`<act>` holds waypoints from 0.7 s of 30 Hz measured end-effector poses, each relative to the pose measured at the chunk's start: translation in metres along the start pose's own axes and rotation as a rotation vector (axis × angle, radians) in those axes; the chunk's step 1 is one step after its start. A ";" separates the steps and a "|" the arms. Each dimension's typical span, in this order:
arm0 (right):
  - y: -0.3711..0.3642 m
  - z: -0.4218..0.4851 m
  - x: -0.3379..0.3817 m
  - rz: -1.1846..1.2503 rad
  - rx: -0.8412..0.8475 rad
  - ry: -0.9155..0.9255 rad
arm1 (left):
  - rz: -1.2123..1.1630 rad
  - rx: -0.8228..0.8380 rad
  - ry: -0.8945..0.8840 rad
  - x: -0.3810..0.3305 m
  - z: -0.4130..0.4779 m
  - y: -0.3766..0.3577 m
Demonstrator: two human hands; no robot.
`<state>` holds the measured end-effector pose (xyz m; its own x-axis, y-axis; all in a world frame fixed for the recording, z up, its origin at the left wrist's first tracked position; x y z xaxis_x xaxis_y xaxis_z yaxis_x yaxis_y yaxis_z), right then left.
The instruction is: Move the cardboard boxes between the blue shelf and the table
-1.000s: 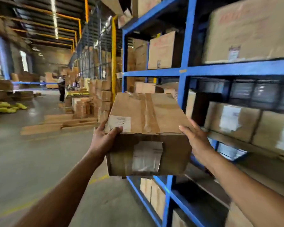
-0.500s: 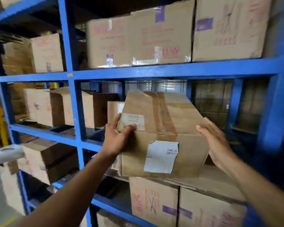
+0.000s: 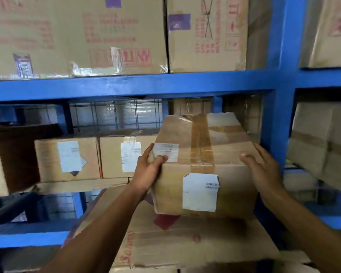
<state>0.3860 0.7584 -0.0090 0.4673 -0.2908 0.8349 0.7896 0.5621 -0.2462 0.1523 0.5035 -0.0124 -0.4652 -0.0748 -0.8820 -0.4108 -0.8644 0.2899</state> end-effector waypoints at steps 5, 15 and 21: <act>-0.028 0.046 -0.063 0.065 -0.049 -0.151 | 0.073 0.061 -0.025 0.040 0.061 -0.005; -0.057 0.104 -0.111 -0.671 -0.509 0.155 | 0.968 -0.143 -0.288 0.076 0.137 -0.051; -0.117 0.127 -0.193 -1.003 0.059 0.210 | 1.212 -0.134 -0.222 0.102 0.202 -0.046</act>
<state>0.1524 0.8474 -0.0791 -0.3323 -0.7744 0.5385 0.8372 0.0208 0.5466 -0.0348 0.6361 -0.0406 -0.6167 -0.7870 0.0143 0.4545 -0.3412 0.8228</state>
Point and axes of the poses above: each hand's wrist, its own z-axis towards the middle knuckle, its own y-axis out of the back of the hand, x = y × z, the point moved 10 cm from there along z, towards the middle knuckle, and after that the axes turned 13 degrees about z, right-handed, at the moved point
